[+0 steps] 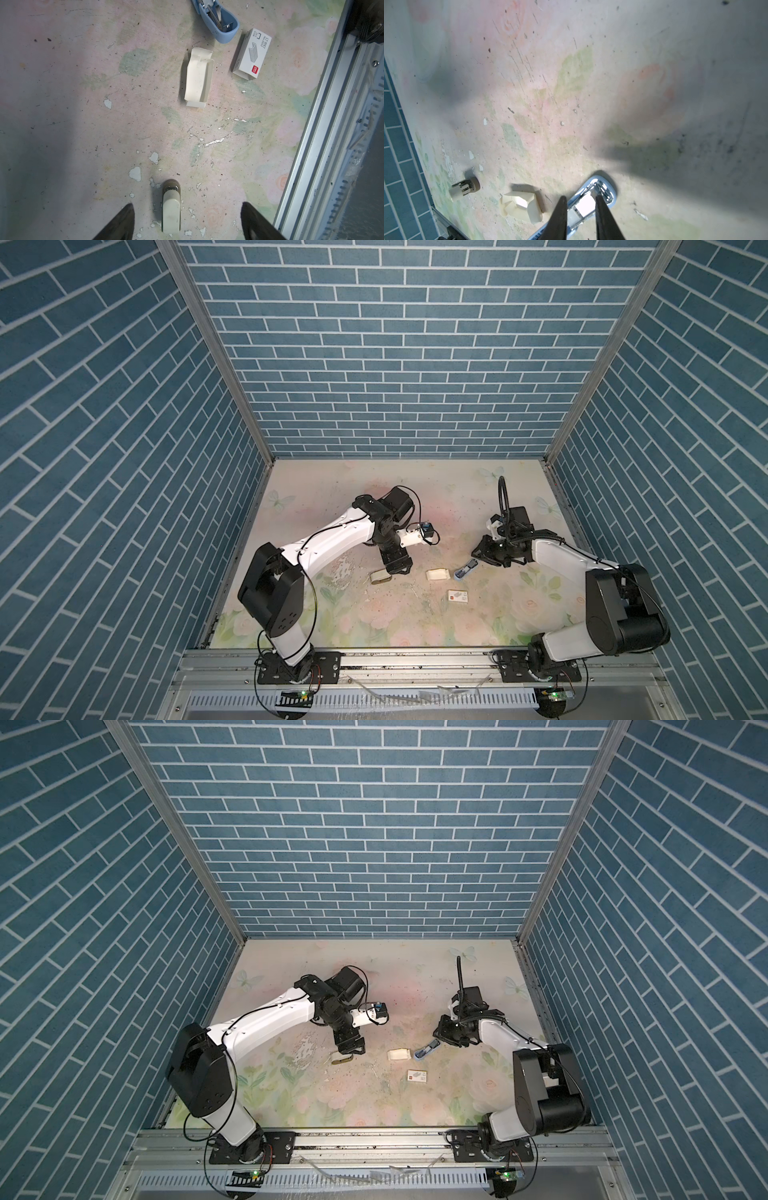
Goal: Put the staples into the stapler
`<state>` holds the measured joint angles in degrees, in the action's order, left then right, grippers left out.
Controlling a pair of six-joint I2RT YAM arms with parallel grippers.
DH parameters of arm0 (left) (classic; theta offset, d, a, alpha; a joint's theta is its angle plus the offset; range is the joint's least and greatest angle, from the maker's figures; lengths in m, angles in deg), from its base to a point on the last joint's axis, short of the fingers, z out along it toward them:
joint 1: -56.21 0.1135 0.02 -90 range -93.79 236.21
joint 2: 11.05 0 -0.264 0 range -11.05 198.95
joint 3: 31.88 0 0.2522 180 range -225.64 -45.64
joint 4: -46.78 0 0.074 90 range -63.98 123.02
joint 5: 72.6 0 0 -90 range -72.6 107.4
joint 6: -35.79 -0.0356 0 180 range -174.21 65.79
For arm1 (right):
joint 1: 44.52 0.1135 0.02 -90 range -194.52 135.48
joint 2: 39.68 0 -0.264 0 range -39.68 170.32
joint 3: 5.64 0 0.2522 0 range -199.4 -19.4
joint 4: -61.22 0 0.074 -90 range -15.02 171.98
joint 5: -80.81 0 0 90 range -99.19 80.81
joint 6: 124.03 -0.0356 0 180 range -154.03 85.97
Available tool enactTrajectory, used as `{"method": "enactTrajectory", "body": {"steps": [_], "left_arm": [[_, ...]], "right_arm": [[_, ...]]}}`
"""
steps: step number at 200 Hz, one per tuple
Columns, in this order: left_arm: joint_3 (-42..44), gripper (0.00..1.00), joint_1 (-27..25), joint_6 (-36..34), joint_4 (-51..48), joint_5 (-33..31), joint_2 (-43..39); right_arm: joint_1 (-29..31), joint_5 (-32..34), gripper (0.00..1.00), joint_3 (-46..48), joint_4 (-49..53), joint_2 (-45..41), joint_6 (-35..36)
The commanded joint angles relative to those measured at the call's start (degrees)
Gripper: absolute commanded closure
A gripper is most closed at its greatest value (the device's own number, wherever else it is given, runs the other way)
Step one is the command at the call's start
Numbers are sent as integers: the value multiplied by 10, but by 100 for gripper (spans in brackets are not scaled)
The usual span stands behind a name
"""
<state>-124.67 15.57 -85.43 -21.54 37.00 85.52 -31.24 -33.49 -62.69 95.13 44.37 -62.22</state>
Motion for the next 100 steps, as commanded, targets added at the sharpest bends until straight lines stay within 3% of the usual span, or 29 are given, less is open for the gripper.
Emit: {"method": "enactTrajectory", "body": {"steps": [1, 100], "left_arm": [[1, 18, -2, 3, -10, 9, -2], [-34, 19, -2, 1, -12, 42, 33]], "right_arm": [[-1, 9, 75, -3, 14, 13, 20], [-1, 5, 80, 41, -9, -5, 3]]}}
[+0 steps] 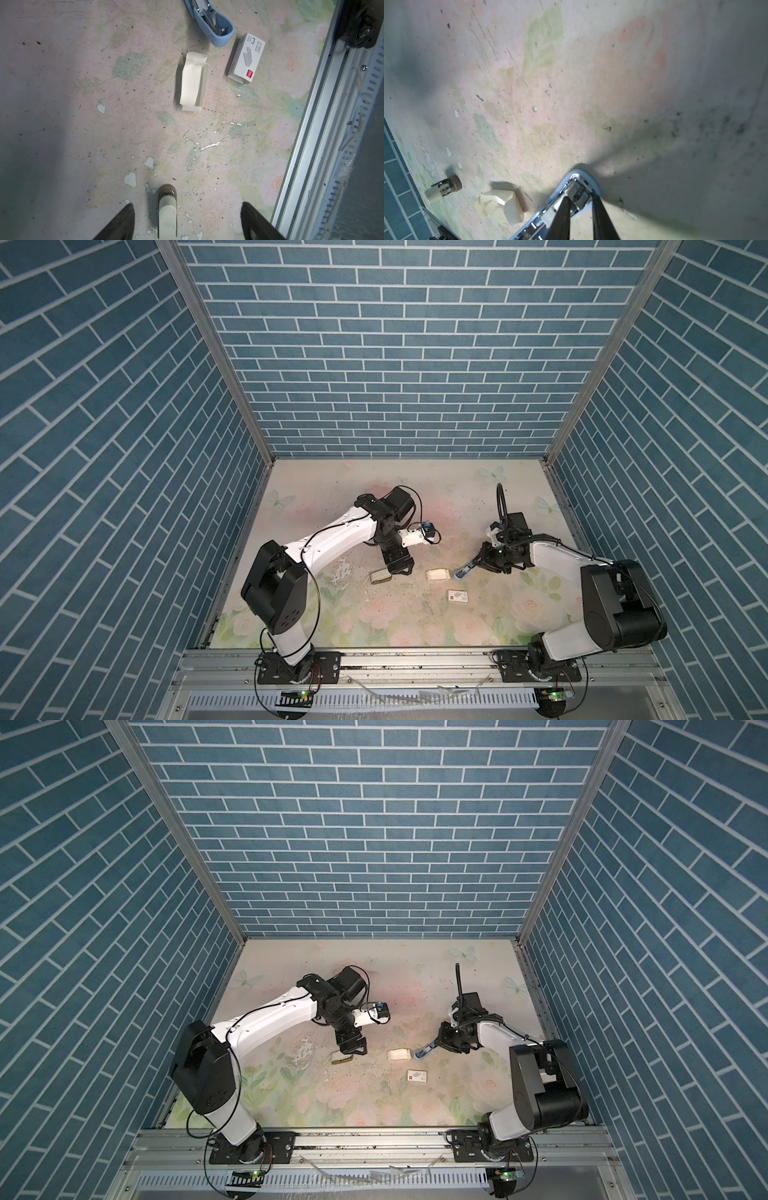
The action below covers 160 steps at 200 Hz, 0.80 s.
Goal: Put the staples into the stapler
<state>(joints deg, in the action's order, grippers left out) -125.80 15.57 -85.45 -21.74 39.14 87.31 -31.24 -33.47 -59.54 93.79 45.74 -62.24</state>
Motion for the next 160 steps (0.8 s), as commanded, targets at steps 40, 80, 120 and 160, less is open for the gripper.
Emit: {"method": "enactTrajectory", "body": {"steps": [40, 80, 120, 160], "left_arm": [[-54, 20, -4, 10, 0, 44, 52], [-86, 20, -15, 14, 18, 49, 87], [-124, 21, -30, 13, 22, 49, 131], [-128, 21, -37, 18, 30, 56, 136]], "right_arm": [[-1, 7, 82, 17, 8, -29, 1], [0, 8, 83, 25, 8, -33, -4], [0, 8, 83, 38, 0, -46, -34], [0, 15, 80, 35, 30, -92, -46]]}}
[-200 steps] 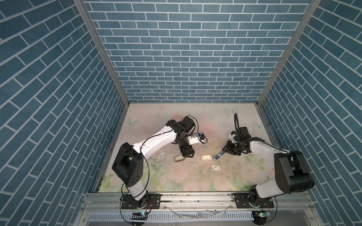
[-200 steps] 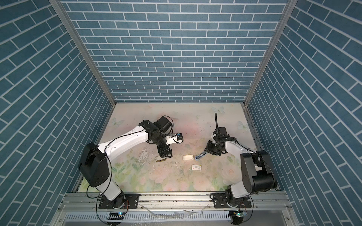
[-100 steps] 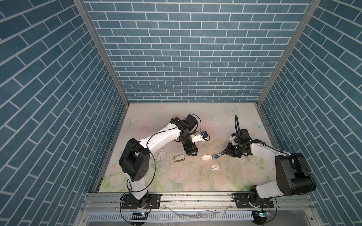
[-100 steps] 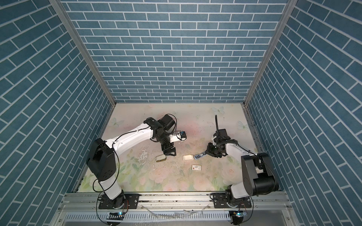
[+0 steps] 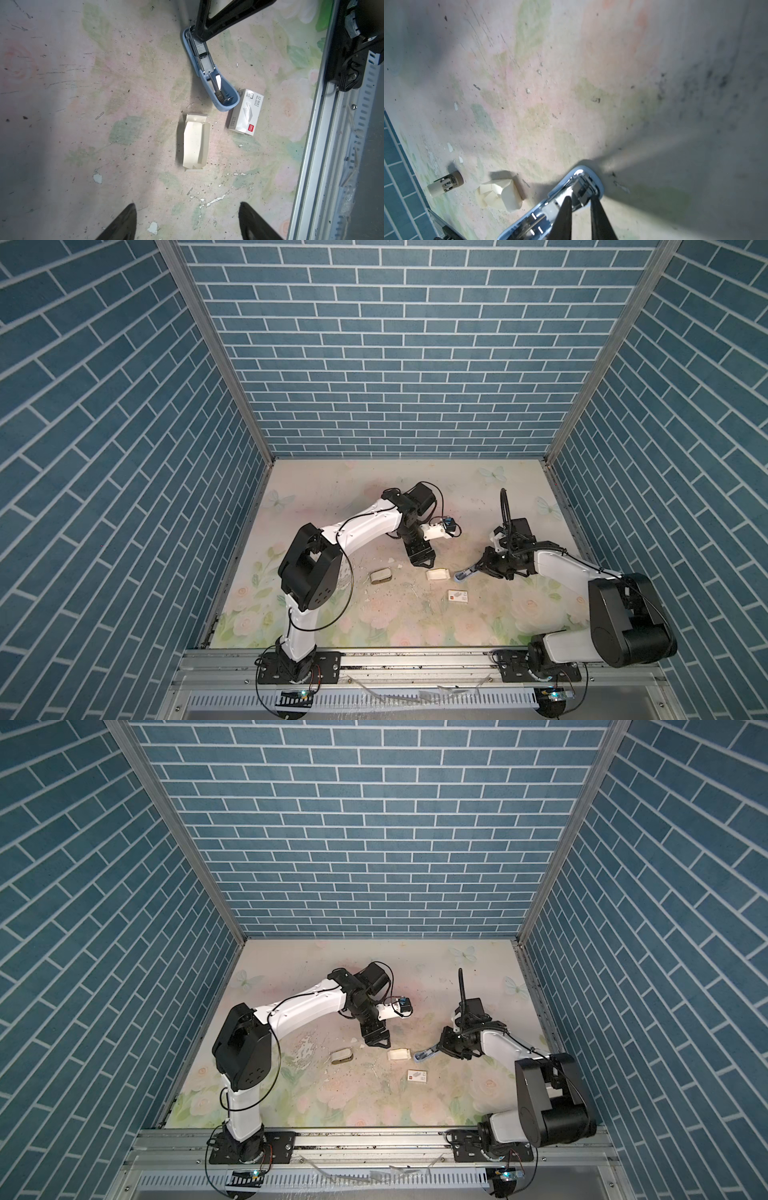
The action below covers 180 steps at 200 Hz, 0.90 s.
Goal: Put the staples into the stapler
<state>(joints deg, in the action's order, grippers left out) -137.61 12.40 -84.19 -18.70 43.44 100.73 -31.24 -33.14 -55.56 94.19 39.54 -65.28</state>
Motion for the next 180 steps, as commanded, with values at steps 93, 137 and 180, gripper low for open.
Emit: {"method": "enactTrajectory", "body": {"steps": [93, 137, 180], "left_arm": [[20, 21, -13, 10, 11, 21, -12], [17, 22, -17, 12, 12, 24, -11], [16, 21, -23, 12, 16, 26, -5]], "right_arm": [[-1, 24, 79, -42, 38, 12, 26], [0, 28, 81, -48, 41, 26, 39], [0, 35, 83, -45, 44, 28, 43]]}}
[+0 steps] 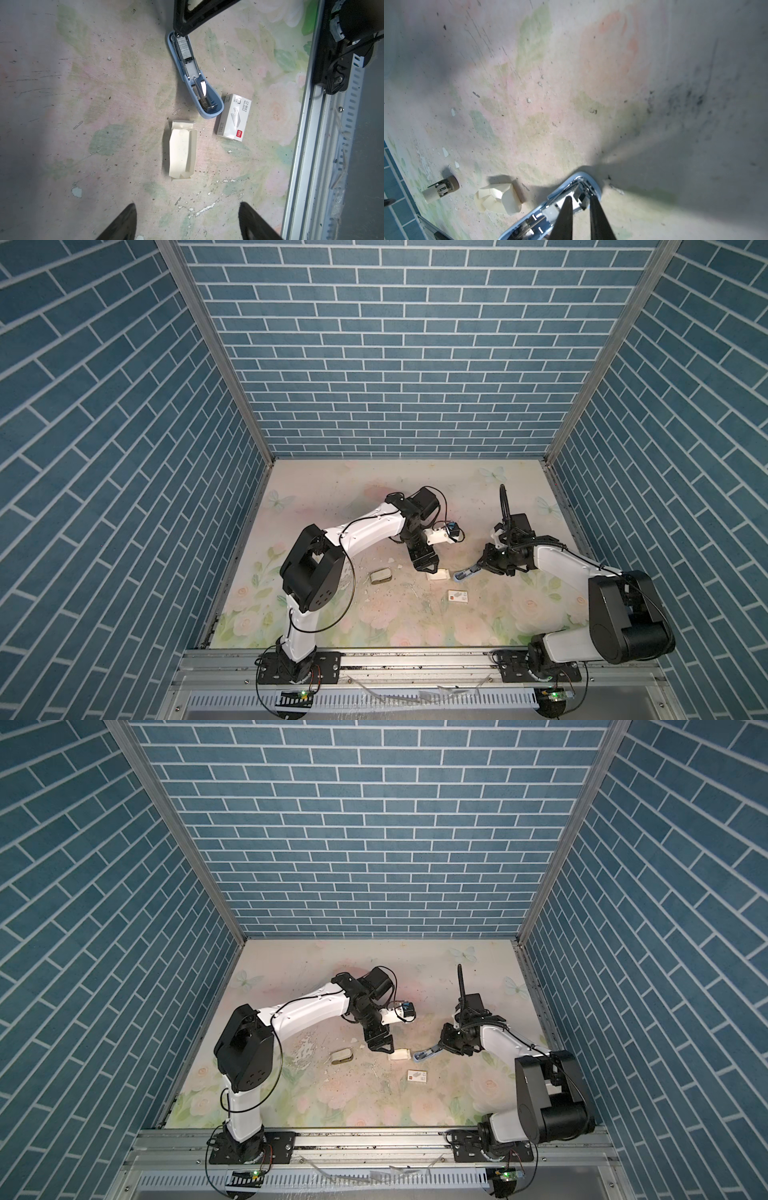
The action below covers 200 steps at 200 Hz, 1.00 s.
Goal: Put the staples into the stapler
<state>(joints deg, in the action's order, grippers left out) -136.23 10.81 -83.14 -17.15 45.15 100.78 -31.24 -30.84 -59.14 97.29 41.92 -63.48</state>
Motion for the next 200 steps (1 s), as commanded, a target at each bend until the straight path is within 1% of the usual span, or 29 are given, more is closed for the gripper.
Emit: {"method": "enactTrajectory", "body": {"steps": [1, 52, 113, 135, 153, 200], "left_arm": [[3, 21, -7, 2, 1, 9, -5], [7, 22, -18, 4, 16, 10, 11], [8, 21, -47, 6, 43, 13, 39], [8, 21, -59, 16, 61, 5, 49], [17, 21, -64, 35, 97, -23, 50], [13, 23, -65, 55, 132, -16, 62]], "right_arm": [[0, 13, 83, -9, 12, 5, 25], [0, 15, 84, -5, 2, 13, 26], [1, 13, 87, 6, 10, 1, 22], [0, 14, 87, 13, 9, -3, 19], [-1, 16, 87, 19, 9, -8, 15], [0, 14, 88, 29, 2, -15, 5]]}}
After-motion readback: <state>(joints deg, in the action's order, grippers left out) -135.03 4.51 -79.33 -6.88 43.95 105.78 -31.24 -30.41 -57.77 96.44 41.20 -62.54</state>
